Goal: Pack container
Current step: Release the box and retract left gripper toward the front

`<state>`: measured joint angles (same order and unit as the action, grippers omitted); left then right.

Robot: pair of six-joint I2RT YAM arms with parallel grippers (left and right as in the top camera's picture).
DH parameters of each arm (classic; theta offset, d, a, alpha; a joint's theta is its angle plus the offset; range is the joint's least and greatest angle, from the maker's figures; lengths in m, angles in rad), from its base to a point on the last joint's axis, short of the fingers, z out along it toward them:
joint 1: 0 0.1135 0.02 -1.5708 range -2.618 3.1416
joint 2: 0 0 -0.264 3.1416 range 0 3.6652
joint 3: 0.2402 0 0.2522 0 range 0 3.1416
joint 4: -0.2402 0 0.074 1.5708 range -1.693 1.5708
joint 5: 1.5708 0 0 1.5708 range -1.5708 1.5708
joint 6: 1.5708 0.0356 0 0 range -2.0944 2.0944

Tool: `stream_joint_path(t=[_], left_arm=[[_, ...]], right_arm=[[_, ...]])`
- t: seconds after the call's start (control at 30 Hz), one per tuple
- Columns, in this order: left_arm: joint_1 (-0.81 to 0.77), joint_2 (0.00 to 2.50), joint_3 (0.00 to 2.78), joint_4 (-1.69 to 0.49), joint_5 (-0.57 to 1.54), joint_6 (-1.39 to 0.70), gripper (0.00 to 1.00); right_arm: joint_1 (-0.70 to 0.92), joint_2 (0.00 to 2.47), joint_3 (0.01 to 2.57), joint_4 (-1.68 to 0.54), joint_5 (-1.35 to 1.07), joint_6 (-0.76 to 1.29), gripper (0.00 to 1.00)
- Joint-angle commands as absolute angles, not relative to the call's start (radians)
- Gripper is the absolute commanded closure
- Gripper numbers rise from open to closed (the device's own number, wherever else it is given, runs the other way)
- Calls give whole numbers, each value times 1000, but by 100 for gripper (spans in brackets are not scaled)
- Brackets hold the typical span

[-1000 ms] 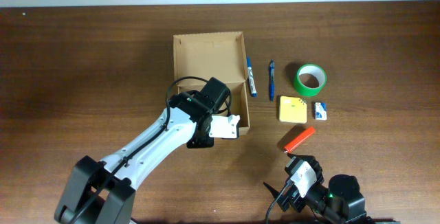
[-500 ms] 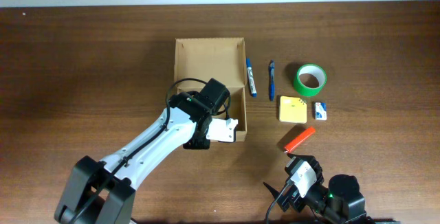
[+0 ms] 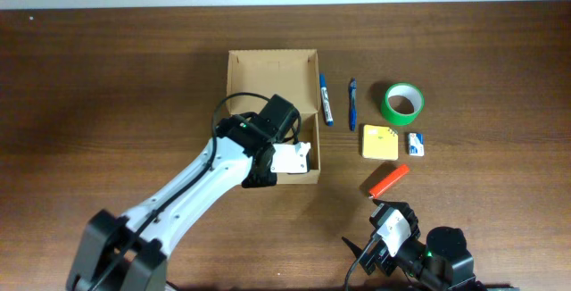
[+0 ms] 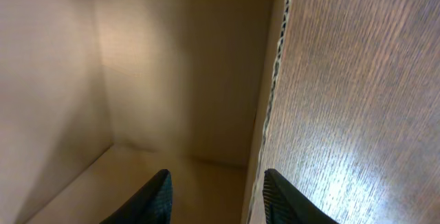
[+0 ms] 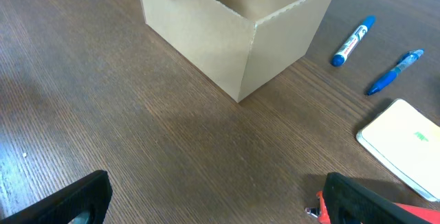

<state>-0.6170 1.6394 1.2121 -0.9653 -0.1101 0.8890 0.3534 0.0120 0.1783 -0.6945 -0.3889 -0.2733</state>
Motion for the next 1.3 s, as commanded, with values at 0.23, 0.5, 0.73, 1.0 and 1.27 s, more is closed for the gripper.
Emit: stream_joint_path(t=[0.23, 0.5, 0.73, 1.0, 1.27], left_arm=[[-619, 1383, 1239, -1026, -75, 673, 18], [-619, 1247, 1239, -1071, -68, 383, 13], [-619, 1224, 1239, -1122, -68, 187, 13], [-619, 1208, 1239, -1215, -36, -10, 8], [-619, 1085, 1239, -1274, 91, -16, 0]], right_arm=[[359, 2, 173, -692, -380, -276, 1], [359, 2, 173, -692, -380, -276, 1], [359, 2, 173, -692, -380, -276, 1], [359, 2, 173, -692, -380, -276, 1], [359, 2, 173, -692, -380, -276, 1]])
